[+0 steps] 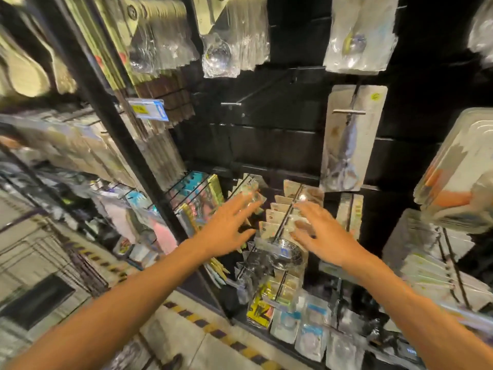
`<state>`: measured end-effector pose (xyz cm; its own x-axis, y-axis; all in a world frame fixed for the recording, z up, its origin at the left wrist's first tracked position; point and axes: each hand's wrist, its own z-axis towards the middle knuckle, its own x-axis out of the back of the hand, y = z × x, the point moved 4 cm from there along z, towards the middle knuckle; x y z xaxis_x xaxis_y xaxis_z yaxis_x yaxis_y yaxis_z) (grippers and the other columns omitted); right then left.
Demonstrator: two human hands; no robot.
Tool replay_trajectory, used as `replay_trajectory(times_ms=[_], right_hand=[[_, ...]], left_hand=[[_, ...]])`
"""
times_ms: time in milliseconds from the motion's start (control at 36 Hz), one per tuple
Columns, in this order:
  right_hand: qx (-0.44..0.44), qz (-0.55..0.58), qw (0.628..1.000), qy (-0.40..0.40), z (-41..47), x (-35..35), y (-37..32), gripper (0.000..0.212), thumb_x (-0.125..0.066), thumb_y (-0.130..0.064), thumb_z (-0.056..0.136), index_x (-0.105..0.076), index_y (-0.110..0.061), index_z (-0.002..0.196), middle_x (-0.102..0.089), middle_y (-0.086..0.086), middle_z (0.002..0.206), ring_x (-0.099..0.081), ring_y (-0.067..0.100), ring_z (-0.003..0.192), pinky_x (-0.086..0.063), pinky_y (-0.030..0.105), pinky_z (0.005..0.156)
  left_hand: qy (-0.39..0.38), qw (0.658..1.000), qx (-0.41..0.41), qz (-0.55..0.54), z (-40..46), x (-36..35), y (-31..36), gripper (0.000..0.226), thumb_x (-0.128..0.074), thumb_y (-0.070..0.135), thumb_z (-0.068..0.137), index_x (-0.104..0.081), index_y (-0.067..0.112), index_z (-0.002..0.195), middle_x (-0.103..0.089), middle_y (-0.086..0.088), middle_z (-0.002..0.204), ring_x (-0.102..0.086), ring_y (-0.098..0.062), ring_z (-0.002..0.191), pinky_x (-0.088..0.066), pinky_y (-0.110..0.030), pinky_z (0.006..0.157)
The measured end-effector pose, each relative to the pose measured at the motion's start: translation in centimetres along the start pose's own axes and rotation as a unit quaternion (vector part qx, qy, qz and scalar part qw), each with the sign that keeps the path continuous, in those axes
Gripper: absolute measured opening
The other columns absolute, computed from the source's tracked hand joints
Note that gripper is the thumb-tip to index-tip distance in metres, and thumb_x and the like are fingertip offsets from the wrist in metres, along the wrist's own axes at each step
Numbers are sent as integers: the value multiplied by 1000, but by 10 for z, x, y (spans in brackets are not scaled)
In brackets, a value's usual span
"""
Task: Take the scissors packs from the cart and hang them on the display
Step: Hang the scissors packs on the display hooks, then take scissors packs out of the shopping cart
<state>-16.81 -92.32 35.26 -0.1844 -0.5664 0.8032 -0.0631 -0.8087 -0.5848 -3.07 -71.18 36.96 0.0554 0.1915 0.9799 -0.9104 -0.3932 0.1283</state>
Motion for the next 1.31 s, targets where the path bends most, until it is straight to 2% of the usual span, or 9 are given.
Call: replay_trajectory(times_ms=[111, 306, 472, 694, 806, 917, 1028, 1194, 1306], right_hand=[[65, -40, 995, -67, 10, -42, -35, 70, -58, -35, 101, -22, -29, 160, -21, -3, 167, -23, 19, 154, -22, 36, 125], [149, -93, 969, -176, 13, -135, -112, 70, -49, -45, 104, -17, -24, 162, -14, -3, 169, -14, 19, 156, -14, 30, 124], [187, -94, 952, -226, 4, -211, -180, 67, -49, -49, 103, -22, -27, 161, -20, -5, 166, -16, 15, 154, -16, 32, 123], [219, -111, 917, -314, 3, -315, -288, 65, -50, -46, 104, -24, -25, 160, -22, -4, 166, -18, 15, 154, -15, 30, 121], [223, -127, 894, -367, 3, -368, -334, 67, -50, -46, 104, -23, -23, 160, -19, -2, 168, -19, 18, 154, -19, 30, 121], [236, -146, 880, -386, 3, -412, -371, 65, -55, -44, 102, -31, -21, 158, -31, 2, 163, -27, 21, 150, -23, 30, 121], [248, -157, 860, -418, 3, -455, -396, 64, -56, -44, 101, -36, -18, 156, -41, 6, 157, -36, 25, 146, -30, 34, 120], [259, -152, 840, -452, 16, -497, -420, 60, -57, -43, 101, -37, -22, 154, -44, 4, 154, -40, 23, 142, -35, 36, 117], [261, -150, 833, -464, 41, -532, -421, 70, -49, -59, 99, -41, -16, 152, -48, 5, 149, -44, 26, 139, -31, 30, 116]], left_hand=[[-49, 995, 72, 40, -72, -16, -26, 76, -28, 67, 99, -18, 30, 164, -6, 2, 173, 1, -23, 160, 3, -40, 128], [-98, 970, 221, 22, -209, -36, -59, 90, 1, 81, 93, -24, 30, 163, -17, -3, 172, -7, -30, 160, -6, -52, 130], [-115, 929, 351, -33, -336, -60, -96, 108, 17, 87, 79, -20, 31, 164, -7, 3, 172, 2, -23, 160, 3, -44, 130], [-54, 886, 456, -61, -500, -73, -146, 93, -1, 71, 100, -60, 15, 144, -50, -13, 154, -50, -41, 140, -27, -45, 118], [-66, 848, 521, -73, -583, -100, -172, 83, 1, 76, 96, -29, 32, 160, -47, -13, 158, -41, -44, 146, -34, -62, 117], [-99, 814, 566, -85, -647, -114, -184, 80, -10, 62, 106, -61, 12, 142, -62, -16, 143, -62, -44, 126, -52, -63, 100], [-87, 814, 571, -71, -678, -100, -182, 82, -12, 59, 107, -70, 6, 130, -66, -21, 135, -66, -49, 117, -57, -61, 91], [-76, 780, 613, -104, -700, -94, -190, 104, 8, 77, 93, -49, 14, 153, -45, -15, 158, -40, -43, 147, -36, -54, 116], [-102, 745, 641, -156, -706, -109, -206, 132, 37, 88, 56, -8, 29, 165, -3, -1, 173, 3, -29, 160, 2, -43, 127]])
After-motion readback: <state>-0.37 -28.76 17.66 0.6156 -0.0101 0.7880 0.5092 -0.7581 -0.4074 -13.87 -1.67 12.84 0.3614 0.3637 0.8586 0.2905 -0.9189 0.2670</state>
